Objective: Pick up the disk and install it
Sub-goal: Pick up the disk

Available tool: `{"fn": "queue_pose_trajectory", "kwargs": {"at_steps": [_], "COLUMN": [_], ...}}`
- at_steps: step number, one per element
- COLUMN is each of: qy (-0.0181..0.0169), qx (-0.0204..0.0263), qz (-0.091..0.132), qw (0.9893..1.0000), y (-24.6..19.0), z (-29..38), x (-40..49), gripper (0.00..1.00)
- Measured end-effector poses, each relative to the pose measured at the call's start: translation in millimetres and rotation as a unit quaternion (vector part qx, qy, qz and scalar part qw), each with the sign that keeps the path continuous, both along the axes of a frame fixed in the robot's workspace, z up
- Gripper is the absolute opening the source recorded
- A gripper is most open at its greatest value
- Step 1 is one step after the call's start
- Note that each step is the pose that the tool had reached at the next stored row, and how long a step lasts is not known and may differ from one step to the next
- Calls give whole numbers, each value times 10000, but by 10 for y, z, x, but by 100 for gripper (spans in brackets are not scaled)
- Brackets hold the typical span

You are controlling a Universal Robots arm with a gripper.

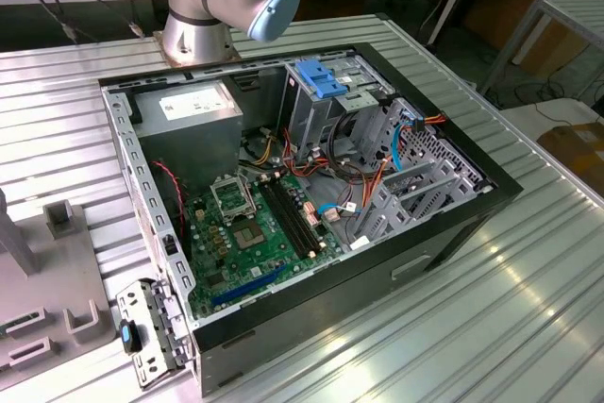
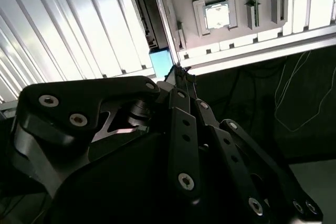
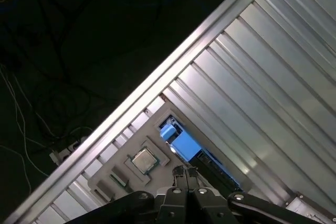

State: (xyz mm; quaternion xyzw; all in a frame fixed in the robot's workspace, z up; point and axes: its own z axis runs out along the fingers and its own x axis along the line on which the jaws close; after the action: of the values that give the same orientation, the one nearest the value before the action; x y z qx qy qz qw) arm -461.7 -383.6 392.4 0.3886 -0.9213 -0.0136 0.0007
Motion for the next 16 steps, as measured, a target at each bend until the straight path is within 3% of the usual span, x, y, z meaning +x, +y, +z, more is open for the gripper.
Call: {"fn": "queue_pose_trajectory", "kwargs": {"at_steps": [3, 8, 11, 12, 14, 16], "qy": [0, 0, -1, -1, -1, -1], "qx": [-17, -61, -77, -86, -101, -103], "qz": [192, 551, 763, 874, 1058, 1129], "qw": [9998, 9985, 9971, 9961, 9943, 9936], "y": [0, 0, 0, 0, 0, 0], "z": [-3, -9, -12, -14, -17, -19], "x": [-4, -5, -5, -5, -5, -5], "gripper": [11, 11, 11, 11, 24, 24]}}
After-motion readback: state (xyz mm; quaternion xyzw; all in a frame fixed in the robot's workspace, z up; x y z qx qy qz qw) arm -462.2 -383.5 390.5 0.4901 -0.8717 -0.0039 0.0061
